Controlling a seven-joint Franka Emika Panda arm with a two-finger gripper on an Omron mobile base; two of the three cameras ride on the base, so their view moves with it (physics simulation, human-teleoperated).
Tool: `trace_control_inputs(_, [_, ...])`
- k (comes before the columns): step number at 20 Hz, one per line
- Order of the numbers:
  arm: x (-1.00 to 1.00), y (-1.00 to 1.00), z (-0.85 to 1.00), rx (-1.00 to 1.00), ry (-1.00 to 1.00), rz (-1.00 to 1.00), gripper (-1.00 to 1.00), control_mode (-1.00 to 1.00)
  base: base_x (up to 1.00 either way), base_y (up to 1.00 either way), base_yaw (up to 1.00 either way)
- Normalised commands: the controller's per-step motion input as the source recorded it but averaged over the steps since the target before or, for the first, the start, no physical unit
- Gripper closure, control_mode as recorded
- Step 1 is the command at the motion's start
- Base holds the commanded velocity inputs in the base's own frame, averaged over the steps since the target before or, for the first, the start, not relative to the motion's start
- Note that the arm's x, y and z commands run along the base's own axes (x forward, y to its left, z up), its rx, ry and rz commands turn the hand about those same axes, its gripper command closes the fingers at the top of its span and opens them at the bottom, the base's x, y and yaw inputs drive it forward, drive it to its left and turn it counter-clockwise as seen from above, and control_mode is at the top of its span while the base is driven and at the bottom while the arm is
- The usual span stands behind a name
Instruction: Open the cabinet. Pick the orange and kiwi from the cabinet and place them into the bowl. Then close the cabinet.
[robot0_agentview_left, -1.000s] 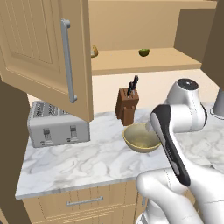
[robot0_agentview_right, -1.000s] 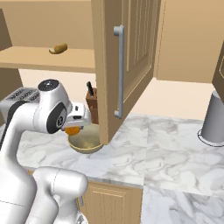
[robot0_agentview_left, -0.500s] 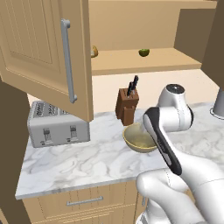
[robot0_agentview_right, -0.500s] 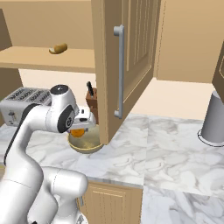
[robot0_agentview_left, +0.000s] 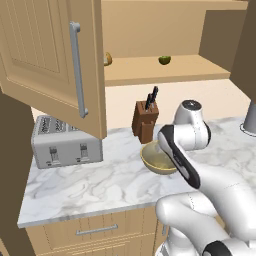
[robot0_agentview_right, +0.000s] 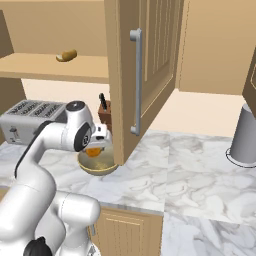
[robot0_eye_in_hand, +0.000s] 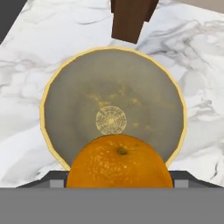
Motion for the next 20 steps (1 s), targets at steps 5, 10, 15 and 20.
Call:
trace_control_inputs(5, [0.15, 0.04, -0.27, -0.01, 0.04, 0.00, 1.00, -1.00, 0.00, 0.00, 0.00])
trace_control_inputs(10, [0.19, 0.03, -0.19, 0.00, 0.06, 0.00, 1.00, -1.00, 0.00, 0.00, 0.00])
trace_control_inputs(15, [0.23, 0.00, -0.27, 0.00, 0.04, 0.00, 1.00, -1.00, 0.00, 0.00, 0.00])
trace_control_inputs(20, [0.19, 0.00, -0.23, 0.00, 0.05, 0.00, 1.00, -1.00, 0.00, 0.00, 0.00])
